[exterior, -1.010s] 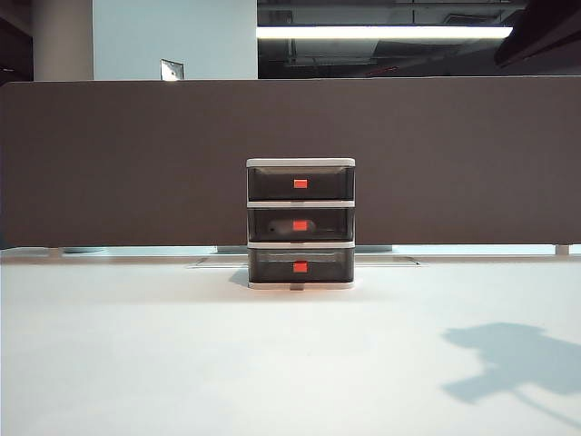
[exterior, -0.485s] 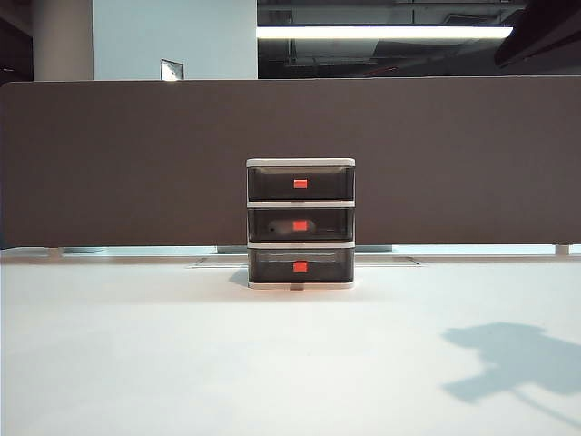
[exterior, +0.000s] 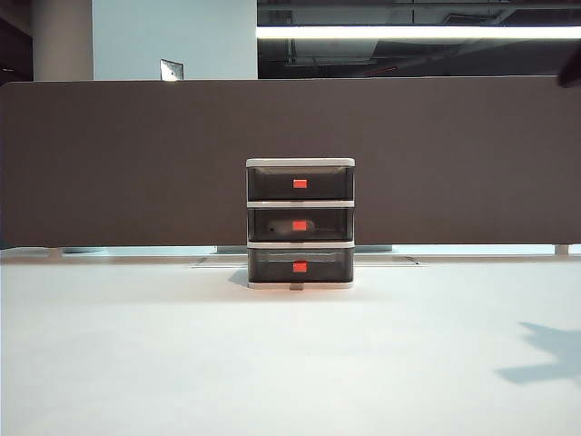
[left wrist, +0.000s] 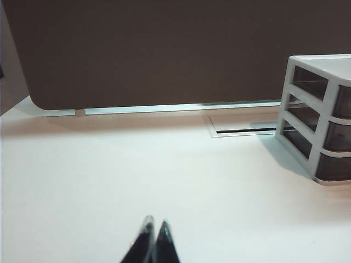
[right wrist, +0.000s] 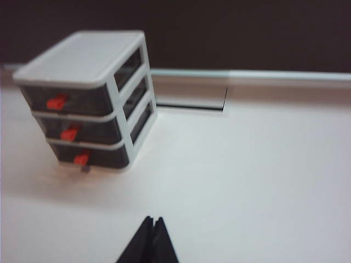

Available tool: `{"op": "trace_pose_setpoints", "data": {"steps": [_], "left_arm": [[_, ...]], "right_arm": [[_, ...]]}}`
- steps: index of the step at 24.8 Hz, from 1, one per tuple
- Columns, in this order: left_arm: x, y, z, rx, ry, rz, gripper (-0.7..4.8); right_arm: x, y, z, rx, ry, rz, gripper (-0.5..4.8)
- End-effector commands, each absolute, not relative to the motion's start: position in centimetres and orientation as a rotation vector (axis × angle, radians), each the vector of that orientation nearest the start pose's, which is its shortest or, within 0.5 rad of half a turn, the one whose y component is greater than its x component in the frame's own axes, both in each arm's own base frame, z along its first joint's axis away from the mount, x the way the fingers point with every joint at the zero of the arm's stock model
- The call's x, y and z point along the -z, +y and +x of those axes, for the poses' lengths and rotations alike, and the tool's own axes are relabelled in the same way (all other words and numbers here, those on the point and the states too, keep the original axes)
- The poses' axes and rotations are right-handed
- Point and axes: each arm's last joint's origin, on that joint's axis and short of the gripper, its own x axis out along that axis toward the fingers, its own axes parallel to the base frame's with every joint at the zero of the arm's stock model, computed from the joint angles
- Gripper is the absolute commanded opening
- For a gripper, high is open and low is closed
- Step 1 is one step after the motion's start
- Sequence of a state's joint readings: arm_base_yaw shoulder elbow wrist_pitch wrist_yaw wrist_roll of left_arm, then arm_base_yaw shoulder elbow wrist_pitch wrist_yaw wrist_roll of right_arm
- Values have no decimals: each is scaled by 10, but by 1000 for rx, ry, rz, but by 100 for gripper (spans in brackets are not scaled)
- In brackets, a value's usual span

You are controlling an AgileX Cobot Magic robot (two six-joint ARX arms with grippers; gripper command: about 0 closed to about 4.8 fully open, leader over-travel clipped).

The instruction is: Pick up the earphone case on the table, open the lid, insert the wireless earphone on the table into it, close the lid, put the earphone case into the second layer of the drawer, and finally close the drawer.

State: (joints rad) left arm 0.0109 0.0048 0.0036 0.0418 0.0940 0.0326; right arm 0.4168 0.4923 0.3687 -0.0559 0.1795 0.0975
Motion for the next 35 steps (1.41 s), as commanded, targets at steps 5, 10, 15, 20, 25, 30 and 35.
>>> {"op": "trace_pose_setpoints", "data": {"steps": [5,10,15,20,25,30,35], "left_arm": [[-169,-2,98,82,-52,38,-5],[-169,-2,98,82,-52,37,-5],[-169,-2,98,82,-52,37,-5],[-169,-2,98,82,-52,36,-5],[-169,-2,98,82,-52,37,-5],[-169,-2,98,82,-52,36,-5],[-169,-2,98,82,-52,36,-5]], "right_arm": [[-215,23,105,-86,13,95,1],[-201,8,97,41,-55,105,0],[-191,3,93,53,-90,105,1],[-182,1,94,11,-77,100,0],[-167,2,98,-27,-36,98,0],[-170,1,97,-12,-63,99,1],[-171,1,97,-12,-73,99,1]]}}
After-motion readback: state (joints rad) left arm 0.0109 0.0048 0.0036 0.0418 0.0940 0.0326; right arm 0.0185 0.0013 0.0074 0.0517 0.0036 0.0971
